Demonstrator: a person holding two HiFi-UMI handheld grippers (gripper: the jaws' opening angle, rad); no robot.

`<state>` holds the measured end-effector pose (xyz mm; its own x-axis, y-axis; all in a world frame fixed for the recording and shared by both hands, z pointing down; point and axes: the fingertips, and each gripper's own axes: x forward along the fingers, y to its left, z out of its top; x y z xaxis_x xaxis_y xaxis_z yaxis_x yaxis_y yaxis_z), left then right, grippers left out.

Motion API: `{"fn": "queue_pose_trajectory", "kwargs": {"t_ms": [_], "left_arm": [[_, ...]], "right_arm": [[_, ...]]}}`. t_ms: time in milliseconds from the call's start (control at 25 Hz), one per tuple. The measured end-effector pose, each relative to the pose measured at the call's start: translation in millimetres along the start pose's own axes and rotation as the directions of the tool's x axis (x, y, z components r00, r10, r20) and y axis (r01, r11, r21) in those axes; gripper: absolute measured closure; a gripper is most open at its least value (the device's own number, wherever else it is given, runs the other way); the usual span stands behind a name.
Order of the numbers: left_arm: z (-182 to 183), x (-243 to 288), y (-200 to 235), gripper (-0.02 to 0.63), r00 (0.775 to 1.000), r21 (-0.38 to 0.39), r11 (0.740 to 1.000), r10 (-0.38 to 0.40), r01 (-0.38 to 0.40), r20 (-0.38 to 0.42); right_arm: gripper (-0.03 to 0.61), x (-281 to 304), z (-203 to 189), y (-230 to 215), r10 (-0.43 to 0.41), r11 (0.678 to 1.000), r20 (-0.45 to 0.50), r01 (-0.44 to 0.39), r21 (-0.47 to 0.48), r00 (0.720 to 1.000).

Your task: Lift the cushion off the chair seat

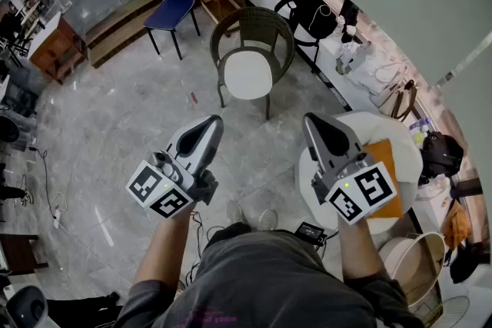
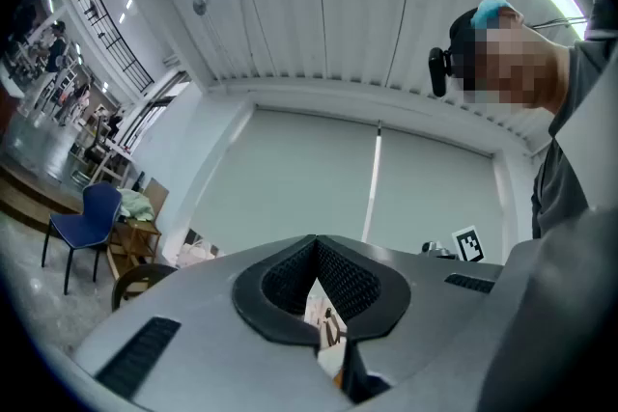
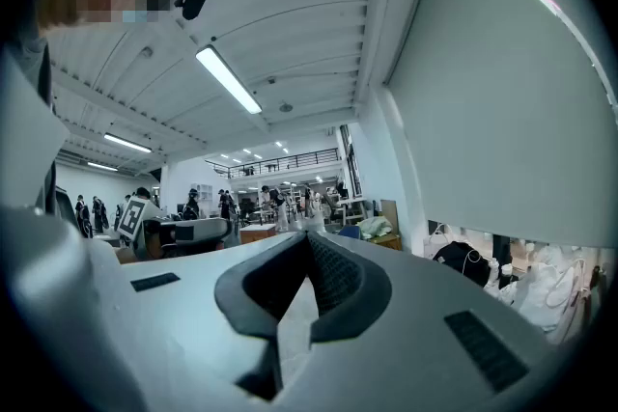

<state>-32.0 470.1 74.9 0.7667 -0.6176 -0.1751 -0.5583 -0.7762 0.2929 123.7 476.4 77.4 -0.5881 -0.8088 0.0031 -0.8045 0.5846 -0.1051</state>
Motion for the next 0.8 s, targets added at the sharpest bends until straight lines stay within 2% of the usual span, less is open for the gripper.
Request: {"fn": "queue_pose_trajectory", "kwargs": {"t_ms": [440, 800], "left_arm": [[-23.6, 2.5, -21.9, 0.606, 1.0, -0.006, 1.0, 0.008, -0.008, -0.017], [-34.2, -7.4, -9.8, 0.606, 0.999, -0.031, 0.998, 0.05, -0.051, -0.015]], "right_arm": [[0.571, -21.1, -11.1, -8.0, 0.006, 1.0, -0.008, -0.006, 0.011, 1.0], [0.569, -16.3, -29.2, -6.7, 0.022, 0.999, -0.052, -0.02, 0.034, 0.998]]}}
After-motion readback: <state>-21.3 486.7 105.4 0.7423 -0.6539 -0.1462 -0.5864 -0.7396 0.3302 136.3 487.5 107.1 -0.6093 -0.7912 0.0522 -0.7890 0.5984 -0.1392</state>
